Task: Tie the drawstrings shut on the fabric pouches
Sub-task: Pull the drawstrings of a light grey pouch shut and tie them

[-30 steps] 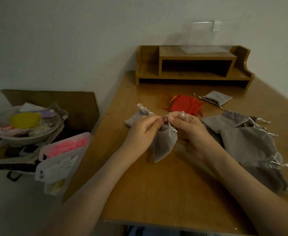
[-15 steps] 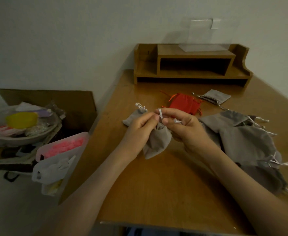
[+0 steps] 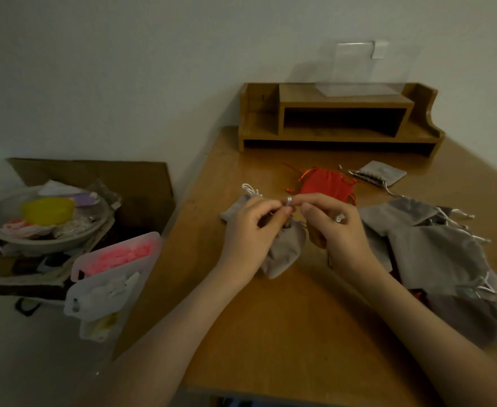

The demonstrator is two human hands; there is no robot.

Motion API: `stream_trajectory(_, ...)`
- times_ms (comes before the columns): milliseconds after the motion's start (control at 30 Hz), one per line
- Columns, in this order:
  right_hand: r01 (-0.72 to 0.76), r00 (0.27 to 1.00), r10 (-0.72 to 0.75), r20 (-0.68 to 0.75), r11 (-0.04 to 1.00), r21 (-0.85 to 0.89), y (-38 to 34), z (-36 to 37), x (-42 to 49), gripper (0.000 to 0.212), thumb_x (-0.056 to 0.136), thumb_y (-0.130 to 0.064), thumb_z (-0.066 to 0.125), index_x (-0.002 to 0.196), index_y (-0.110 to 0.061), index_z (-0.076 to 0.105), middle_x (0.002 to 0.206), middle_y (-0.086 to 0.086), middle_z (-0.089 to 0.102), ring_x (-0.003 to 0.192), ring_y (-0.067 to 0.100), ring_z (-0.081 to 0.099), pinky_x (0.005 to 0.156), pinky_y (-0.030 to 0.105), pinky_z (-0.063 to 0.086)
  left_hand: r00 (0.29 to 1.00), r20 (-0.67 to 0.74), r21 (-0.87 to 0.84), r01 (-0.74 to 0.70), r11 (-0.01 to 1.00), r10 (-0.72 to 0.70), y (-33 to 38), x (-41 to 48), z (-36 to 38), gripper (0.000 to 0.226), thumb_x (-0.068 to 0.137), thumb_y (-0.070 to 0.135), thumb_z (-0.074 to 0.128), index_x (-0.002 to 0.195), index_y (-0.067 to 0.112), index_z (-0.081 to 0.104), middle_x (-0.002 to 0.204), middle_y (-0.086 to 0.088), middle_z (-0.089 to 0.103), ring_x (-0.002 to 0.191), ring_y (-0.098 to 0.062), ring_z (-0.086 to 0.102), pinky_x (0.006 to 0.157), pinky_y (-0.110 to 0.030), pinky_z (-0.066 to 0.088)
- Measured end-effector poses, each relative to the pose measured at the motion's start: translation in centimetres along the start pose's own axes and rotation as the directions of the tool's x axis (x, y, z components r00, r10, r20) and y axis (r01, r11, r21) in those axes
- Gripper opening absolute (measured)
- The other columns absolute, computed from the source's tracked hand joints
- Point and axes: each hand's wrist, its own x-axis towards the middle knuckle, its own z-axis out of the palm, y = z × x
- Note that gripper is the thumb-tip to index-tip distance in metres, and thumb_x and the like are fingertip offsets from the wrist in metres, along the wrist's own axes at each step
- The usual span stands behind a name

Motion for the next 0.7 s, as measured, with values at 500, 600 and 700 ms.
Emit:
stream_trajectory(500,-0.118,0.975,0.17,0.141,0.941,-0.317,0.8,-0.6,0.7,0.037,0.097,-0.022,0.05,0.082,0.011,0.055,0.061,0.004,0.045,0.053,0.007,0.041,0.052,0.027,0.034,0.92,0.238,-0.658,0.388,0.645,-0.311,1.3,0.3,-0.9,0.021,0.096,0.015,0.047,0.087,0.008,0.064,0.076,0.002,0.069,0.072,-0.007,0.067,0.069,-0.02,0.054)
stream_trajectory(600,-0.127,0.971,0.191,0.146,0.924,-0.361,0.9,-0.8,0.8,0.026,0.097,-0.018,0.052,0.078,-0.001,0.059,0.067,0.001,0.051,0.061,0.008,0.046,0.061,0.027,0.037,0.922,0.245,-0.696,0.383,0.607,-0.3,1.5,0.4,-0.9,0.021,0.097,0.012,0.044,0.086,0.004,0.06,0.07,-0.003,0.059,0.047,-0.003,0.052,0.057,-0.015,0.049)
stream_trajectory(700,-0.069,0.971,0.176,0.161,0.853,-0.517,0.8,-1.5,1.1,0.019,0.094,-0.022,0.057,0.075,-0.022,0.06,0.085,-0.005,0.046,0.086,0.013,0.044,0.08,0.03,0.033,0.918,0.23,-0.586,0.396,0.707,-0.323,0.6,0.5,-0.8,0.021,0.096,0.019,0.048,0.087,0.011,0.065,0.069,0.002,0.06,0.045,-0.003,0.038,0.052,-0.013,0.041)
